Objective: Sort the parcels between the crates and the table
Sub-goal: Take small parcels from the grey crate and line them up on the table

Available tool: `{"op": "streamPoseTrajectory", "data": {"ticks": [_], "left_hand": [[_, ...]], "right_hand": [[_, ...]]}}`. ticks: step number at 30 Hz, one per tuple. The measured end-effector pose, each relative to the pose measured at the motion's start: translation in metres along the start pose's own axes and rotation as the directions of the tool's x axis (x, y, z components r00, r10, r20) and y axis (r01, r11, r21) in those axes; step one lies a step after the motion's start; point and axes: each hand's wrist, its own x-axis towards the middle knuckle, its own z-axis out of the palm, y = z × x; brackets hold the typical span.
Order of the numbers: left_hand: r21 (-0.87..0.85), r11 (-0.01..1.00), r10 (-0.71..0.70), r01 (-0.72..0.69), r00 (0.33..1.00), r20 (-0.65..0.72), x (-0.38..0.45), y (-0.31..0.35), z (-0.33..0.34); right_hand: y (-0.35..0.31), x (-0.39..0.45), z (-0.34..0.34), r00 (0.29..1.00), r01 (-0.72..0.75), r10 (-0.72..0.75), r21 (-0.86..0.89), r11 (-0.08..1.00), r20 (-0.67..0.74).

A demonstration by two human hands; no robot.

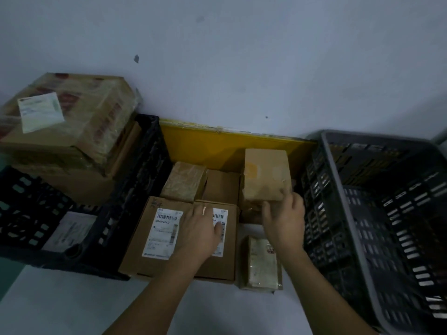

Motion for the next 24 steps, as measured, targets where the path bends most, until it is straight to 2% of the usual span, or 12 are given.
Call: {"op": "streamPoseTrajectory", "data": {"ticks": [1,3,6,8,10,13,17,19,21,23,24], "left_hand": [[-0.058,0.998,0.032,-0.031,0.999,0.010,0.008,0.008,-0.004],[-0.194,0.979,0.084,-0.070,0.994,0.063,0.023,0.023,-0.013],[-0.353,0.933,0.144,-0.073,0.973,0.181,0.043,0.046,-0.019],[-0.410,0.910,0.171,-0.060,0.955,0.241,0.054,0.058,-0.015],[-0.484,0.875,0.180,-0.011,0.936,0.303,0.061,0.067,-0.008],[-0.554,0.829,0.136,0.075,0.934,0.330,0.064,0.073,0.000],[-0.660,0.745,0.103,0.099,0.960,0.260,0.062,0.072,-0.001],[-0.754,0.641,0.081,0.144,0.964,0.253,0.064,0.073,-0.008],[-0.773,0.622,0.093,0.121,0.970,0.227,0.066,0.077,-0.018],[-0.781,0.618,0.063,0.094,0.984,0.168,0.073,0.080,-0.032],[-0.833,0.543,0.060,0.101,0.985,0.159,0.075,0.082,-0.041]], "right_hand": [[0.005,0.011,-0.001,0.999,-0.047,0.047,0.004,0.999,0.006],[0.016,0.030,0.002,0.977,-0.186,0.185,-0.003,0.983,0.105],[0.029,0.046,0.012,0.878,-0.381,0.366,-0.013,0.925,0.308],[0.029,0.050,0.014,0.806,-0.488,0.432,0.041,0.872,0.406],[0.028,0.052,0.013,0.778,-0.532,0.433,0.112,0.839,0.455],[0.024,0.052,0.007,0.825,-0.493,0.351,0.259,0.831,0.443],[0.012,0.066,-0.013,0.898,-0.419,0.277,0.471,0.776,0.342],[0.005,0.073,-0.027,0.939,-0.334,0.242,0.483,0.810,0.243],[-0.009,0.073,-0.044,0.973,-0.228,0.193,0.454,0.862,0.123],[-0.021,0.069,-0.057,0.999,-0.036,0.044,0.399,0.916,-0.011],[-0.027,0.064,-0.060,0.997,0.075,-0.060,0.348,0.935,-0.054]]}}
